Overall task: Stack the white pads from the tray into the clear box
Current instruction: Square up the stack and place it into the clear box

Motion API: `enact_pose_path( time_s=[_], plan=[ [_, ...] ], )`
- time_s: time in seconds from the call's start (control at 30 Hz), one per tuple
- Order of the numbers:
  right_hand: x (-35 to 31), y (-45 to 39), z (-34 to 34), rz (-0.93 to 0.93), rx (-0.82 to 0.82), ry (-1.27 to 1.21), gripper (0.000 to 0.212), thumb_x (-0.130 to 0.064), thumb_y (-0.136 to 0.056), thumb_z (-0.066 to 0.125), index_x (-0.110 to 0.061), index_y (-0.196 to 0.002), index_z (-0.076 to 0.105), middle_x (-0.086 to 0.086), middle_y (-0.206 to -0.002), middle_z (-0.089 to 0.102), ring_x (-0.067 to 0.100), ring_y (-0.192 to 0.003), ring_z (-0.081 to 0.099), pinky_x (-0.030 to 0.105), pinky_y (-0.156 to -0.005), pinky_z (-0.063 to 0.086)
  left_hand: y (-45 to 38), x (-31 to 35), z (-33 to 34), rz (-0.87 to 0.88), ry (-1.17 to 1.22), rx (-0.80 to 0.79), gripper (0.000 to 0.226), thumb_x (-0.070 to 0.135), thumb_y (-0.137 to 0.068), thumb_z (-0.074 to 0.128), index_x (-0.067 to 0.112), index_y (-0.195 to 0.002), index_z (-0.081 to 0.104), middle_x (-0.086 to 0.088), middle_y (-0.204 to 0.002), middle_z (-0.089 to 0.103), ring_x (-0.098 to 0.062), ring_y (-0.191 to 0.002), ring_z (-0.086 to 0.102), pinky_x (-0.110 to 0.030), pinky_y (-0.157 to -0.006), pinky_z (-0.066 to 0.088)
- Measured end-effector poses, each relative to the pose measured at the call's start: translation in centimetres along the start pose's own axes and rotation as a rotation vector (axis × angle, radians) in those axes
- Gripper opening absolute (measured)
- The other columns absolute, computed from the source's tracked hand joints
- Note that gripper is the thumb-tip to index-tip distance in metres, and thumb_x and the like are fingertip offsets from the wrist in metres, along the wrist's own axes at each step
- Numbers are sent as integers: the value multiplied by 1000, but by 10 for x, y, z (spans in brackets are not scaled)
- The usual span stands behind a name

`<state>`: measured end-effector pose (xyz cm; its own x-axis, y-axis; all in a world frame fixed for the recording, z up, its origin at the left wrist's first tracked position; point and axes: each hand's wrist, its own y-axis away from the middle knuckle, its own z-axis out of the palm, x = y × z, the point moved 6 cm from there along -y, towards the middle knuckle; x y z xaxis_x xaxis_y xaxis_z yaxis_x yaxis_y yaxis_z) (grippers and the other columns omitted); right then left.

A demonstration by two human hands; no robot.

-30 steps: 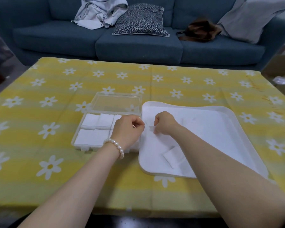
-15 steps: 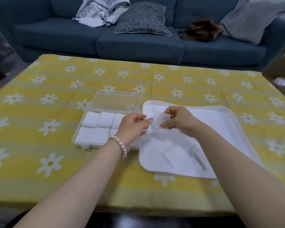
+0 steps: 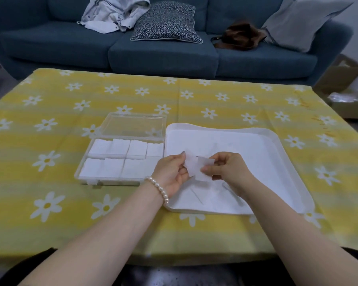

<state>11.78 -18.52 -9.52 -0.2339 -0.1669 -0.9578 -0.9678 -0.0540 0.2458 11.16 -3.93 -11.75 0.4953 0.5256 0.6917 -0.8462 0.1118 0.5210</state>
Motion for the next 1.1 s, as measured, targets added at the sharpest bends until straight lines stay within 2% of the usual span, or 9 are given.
enact_pose_path(
  time_s=[0.13,0.3,0.4,0.47,0.57,0.7,0.9,1.0,1.1],
  plan=[
    [1,5,-14,-10,32,-75,19,12,-71,71,-4,-69,61,3,-59,63,17,-57,60,23,-55,51,-1,-5,0,22,-31,19,14,9,-95,53,4,-83,54,-12,-82,67,-20,-74,67,-32,-65,59],
    [-19,9,-17,-60,-234,121,24,18,-75,64,-6,-71,62,-3,-57,62,8,-55,57,17,-57,46,2,-5,-2,86,-300,46,10,-2,-80,69,3,-83,61,-10,-80,66,-17,-67,67,-28,-59,59],
    [-27,9,-11,-65,-323,297,22,13,-75,67,-9,-74,67,8,-71,64,12,-67,58,20,-67,50,5,-9,3,51,-381,2,6,-2,-83,65,4,-83,65,-8,-79,67,-17,-67,65,-29,-61,56],
    [-33,8,-10,-77,-331,330,21,11,-75,69,-10,-74,69,7,-68,62,11,-64,56,19,-64,48,6,-14,7,-10,-358,-42,7,-2,-86,61,3,-84,65,-10,-80,65,-18,-68,63,-28,-61,55],
    [-36,8,-3,-90,-341,351,22,11,-75,68,-11,-73,69,-7,-55,60,3,-54,53,14,-58,45,9,-21,13,-133,-245,-142,17,-2,-90,55,-5,-104,63,-17,-96,65,-22,-79,62,-29,-63,57],
    [-31,6,3,-81,-329,406,23,9,-76,69,-13,-72,70,-6,-58,62,1,-55,55,13,-60,47,14,-26,17,-259,-140,-231,30,11,-98,41,-4,-120,56,-20,-116,61,-28,-95,63,-39,-70,57],
    [-34,7,4,-131,-269,461,18,1,-81,67,-15,-73,69,4,-71,67,10,-65,60,23,-68,50,19,-27,23,-320,-107,-331,58,50,-100,25,7,-114,61,-15,-98,69,-33,-87,66,-42,-82,53],
    [-34,9,5,-165,-237,495,18,-5,-81,69,-19,-71,68,-3,-69,64,5,-62,55,14,-62,43,19,-30,24,-309,-87,-326,58,52,-99,25,10,-108,63,-10,-93,72,-29,-79,69,-42,-81,54],
    [-34,10,1,-186,-165,472,14,-12,-81,70,-21,-71,68,-2,-87,61,9,-76,53,11,-65,38,18,-31,23,-318,-36,-305,52,49,-99,29,10,-108,62,-10,-86,70,-26,-68,67,-40,-72,57]
  ],
)
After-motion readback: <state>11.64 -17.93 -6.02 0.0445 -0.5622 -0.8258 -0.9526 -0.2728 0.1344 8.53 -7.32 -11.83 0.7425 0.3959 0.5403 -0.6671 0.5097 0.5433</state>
